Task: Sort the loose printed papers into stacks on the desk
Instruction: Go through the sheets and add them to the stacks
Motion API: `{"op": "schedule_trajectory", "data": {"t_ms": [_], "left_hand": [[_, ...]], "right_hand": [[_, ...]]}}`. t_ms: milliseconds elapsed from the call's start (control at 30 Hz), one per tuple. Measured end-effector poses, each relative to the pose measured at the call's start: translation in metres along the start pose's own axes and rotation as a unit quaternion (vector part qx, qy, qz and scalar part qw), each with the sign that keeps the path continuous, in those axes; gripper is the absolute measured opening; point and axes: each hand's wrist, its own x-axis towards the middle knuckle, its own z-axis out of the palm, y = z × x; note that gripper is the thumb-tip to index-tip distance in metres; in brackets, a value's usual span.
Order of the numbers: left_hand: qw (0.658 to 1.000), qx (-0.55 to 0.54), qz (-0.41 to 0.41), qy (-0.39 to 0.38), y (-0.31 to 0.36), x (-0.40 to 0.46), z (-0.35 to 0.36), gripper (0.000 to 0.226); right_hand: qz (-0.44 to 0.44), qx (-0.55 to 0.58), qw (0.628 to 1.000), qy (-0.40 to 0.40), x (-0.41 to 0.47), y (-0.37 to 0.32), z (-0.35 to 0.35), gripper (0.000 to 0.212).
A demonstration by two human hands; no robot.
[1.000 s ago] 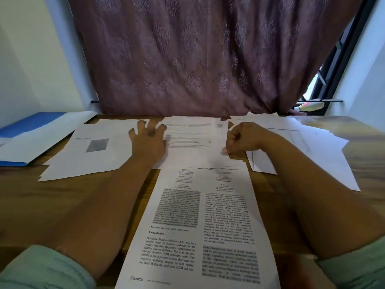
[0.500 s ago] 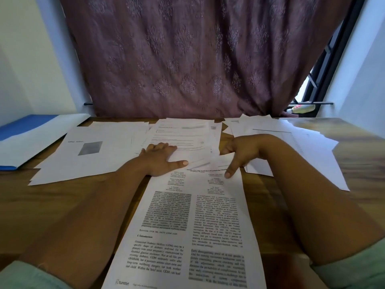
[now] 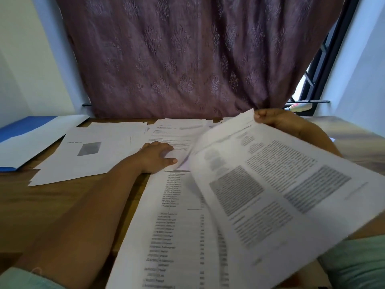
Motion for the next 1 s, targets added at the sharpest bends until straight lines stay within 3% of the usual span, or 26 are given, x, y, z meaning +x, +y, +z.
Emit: {"op": "schedule_trajectory", "data": {"t_ms": [67, 133, 167, 267, 333, 400, 467, 533, 600, 633, 733, 800, 867, 933, 1000], "left_hand": [[0.998, -0.035, 0.018, 0.039, 0.005, -0.005, -0.002, 0.05], [0.981, -0.165, 0.032, 0.098, 0.016, -0.01, -0.001, 0.036], [0.953, -0.285, 0.016, 0.103, 0.025, -0.013, -0.003, 0.04], [0.806, -0.591, -0.01, 0.021, 0.038, -0.017, -0.013, 0.09], [0.766, -0.641, 0.006, -0.053, 0.035, -0.017, -0.017, 0.1], [0.773, -0.625, 0.019, -0.108, 0.031, -0.019, -0.016, 0.063], [0.753, -0.644, 0.006, -0.132, 0.023, -0.018, -0.017, 0.034], [0.699, -0.701, -0.015, -0.139, 0.006, -0.014, -0.023, 0.032], [0.636, -0.753, 0.005, -0.17, -0.003, -0.02, -0.035, 0.05], [0.64, -0.745, 0.032, -0.187, -0.005, -0.028, -0.04, 0.057], [0.734, -0.648, 0.035, -0.202, -0.008, -0.04, -0.046, 0.048], [0.787, -0.603, -0.034, -0.13, -0.006, -0.04, -0.049, 0.042], [0.819, -0.563, -0.114, -0.013, -0.006, -0.032, -0.046, 0.041], [0.868, -0.458, -0.16, 0.105, -0.01, -0.025, -0.04, 0.046], [0.903, -0.364, -0.176, 0.144, -0.014, -0.018, -0.032, 0.058]], "right_hand": [[-0.013, -0.05, 0.991, 0.121, 0.008, 0.001, -0.015, 0.035], [0.012, -0.112, 0.977, 0.183, 0.014, 0.001, -0.016, 0.038], [0.026, -0.137, 0.971, 0.195, 0.02, 0.004, -0.011, 0.039], [0.052, -0.133, 0.962, 0.234, 0.033, 0.012, 0.025, 0.039], [0.057, -0.12, 0.949, 0.285, 0.041, 0.019, 0.049, 0.037], [0.033, -0.121, 0.935, 0.33, 0.047, 0.023, 0.065, 0.037], [0.016, -0.111, 0.938, 0.329, 0.051, 0.025, 0.075, 0.045], [0.016, -0.063, 0.942, 0.33, 0.055, 0.023, 0.083, 0.044], [0.021, -0.029, 0.938, 0.345, 0.059, 0.021, 0.088, 0.033], [0.024, -0.026, 0.933, 0.359, 0.062, 0.023, 0.088, 0.032], [0.012, 0.014, 0.93, 0.367, 0.061, 0.024, 0.09, 0.026], [0.01, 0.06, 0.949, 0.309, 0.064, 0.027, 0.089, 0.019], [0.015, 0.051, 0.976, 0.213, 0.062, 0.026, 0.087, 0.021], [0.003, -0.089, 0.989, 0.114, 0.053, 0.022, 0.08, 0.018], [-0.028, -0.305, 0.952, -0.004, 0.034, 0.016, 0.072, 0.013]]}}
